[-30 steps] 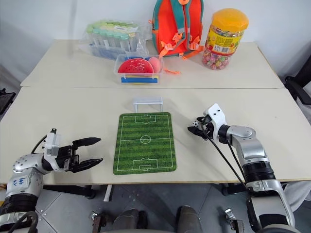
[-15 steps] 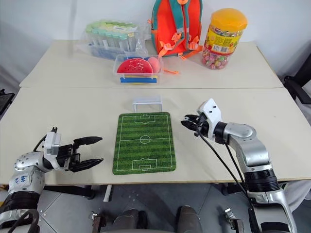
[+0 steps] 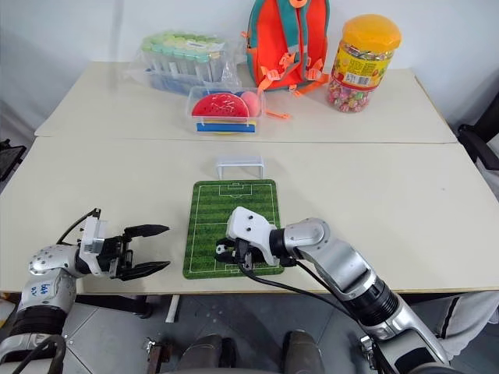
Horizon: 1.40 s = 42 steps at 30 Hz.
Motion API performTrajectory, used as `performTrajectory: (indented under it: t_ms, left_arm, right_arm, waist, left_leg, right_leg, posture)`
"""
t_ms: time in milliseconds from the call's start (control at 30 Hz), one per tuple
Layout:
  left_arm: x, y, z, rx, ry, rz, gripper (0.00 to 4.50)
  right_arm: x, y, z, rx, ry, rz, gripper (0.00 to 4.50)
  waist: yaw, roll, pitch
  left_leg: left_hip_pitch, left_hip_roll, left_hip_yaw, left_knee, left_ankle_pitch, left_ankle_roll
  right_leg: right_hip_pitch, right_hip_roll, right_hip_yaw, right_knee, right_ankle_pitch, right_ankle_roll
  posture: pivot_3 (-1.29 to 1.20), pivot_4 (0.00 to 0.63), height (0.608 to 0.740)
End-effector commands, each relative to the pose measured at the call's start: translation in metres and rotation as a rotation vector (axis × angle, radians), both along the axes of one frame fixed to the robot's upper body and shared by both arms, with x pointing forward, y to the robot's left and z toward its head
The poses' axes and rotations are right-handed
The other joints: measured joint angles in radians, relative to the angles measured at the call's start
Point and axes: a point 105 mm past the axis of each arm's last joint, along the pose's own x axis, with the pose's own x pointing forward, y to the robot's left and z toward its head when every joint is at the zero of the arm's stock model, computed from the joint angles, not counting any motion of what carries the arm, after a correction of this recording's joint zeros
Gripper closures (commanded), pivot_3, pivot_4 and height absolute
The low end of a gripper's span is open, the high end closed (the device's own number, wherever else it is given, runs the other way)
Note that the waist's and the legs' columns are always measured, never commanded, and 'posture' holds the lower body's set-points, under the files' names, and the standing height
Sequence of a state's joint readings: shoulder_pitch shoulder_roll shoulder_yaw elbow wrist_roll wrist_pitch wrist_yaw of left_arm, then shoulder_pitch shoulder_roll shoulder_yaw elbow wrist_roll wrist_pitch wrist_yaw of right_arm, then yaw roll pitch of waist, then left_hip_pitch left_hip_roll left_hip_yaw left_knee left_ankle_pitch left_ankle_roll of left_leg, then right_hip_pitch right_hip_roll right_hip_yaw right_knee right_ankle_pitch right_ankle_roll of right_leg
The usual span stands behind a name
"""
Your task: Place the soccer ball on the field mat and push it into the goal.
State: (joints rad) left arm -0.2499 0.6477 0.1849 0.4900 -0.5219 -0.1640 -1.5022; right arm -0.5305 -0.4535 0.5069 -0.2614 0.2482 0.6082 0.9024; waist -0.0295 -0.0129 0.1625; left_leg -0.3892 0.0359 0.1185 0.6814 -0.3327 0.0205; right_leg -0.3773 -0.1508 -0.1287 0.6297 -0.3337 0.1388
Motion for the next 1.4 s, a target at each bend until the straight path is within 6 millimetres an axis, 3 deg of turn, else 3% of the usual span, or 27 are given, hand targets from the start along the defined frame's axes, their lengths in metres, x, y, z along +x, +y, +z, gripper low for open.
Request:
performTrajectory:
  t_ms: [33,467,700,1167,1400]
  left_arm:
    - [-0.015,0.004,0.004,0.003,-0.015,-0.091,0.00]
    - [-0.014,0.000,0.004,-0.009,-0.016,-0.081,0.00]
    - [-0.010,-0.003,0.005,-0.012,-0.020,-0.082,0.00]
    - [-0.005,-0.005,0.005,-0.022,-0.029,-0.092,0.00]
    - [-0.009,-0.006,0.012,-0.063,-0.049,-0.120,0.00]
  right_arm:
    - [0.000,-0.002,-0.005,-0.010,-0.017,0.011,3.66]
    - [0.001,-0.012,-0.022,-0.038,0.022,-0.008,3.66]
    - [0.005,-0.013,-0.016,-0.027,-0.010,-0.014,1.34]
    - [-0.001,-0.010,0.005,0.000,-0.066,0.027,1.34]
    - [0.002,-0.009,0.048,0.047,-0.184,0.009,1.34]
  waist:
    - [0.000,0.000,0.000]
    - [0.000,0.000,0.000]
    - [0.000,0.000,0.000]
    - [0.001,0.000,0.000]
    - [0.000,0.000,0.000]
  left_leg:
    - [0.000,0.000,0.000,0.000,0.000,0.000]
    - [0.000,0.000,0.000,0.000,0.000,0.000]
    - [0.000,0.000,0.000,0.000,0.000,0.000]
    - [0.000,0.000,0.000,0.000,0.000,0.000]
    - [0.000,0.000,0.000,0.000,0.000,0.000]
  right_leg:
    - [0.000,0.000,0.000,0.000,0.000,0.000]
    - [0.000,0.000,0.000,0.000,0.000,0.000]
    - [0.000,0.000,0.000,0.000,0.000,0.000]
    - [0.000,0.000,-0.001,0.000,0.000,0.000]
    - [0.000,0.000,-0.001,0.000,0.000,0.000]
  posture:
    - [0.00,0.150,0.740]
    - [0.00,0.150,0.740]
    - [0.00,0.150,0.740]
    - [0.00,0.150,0.740]
    - [0.00,0.150,0.740]
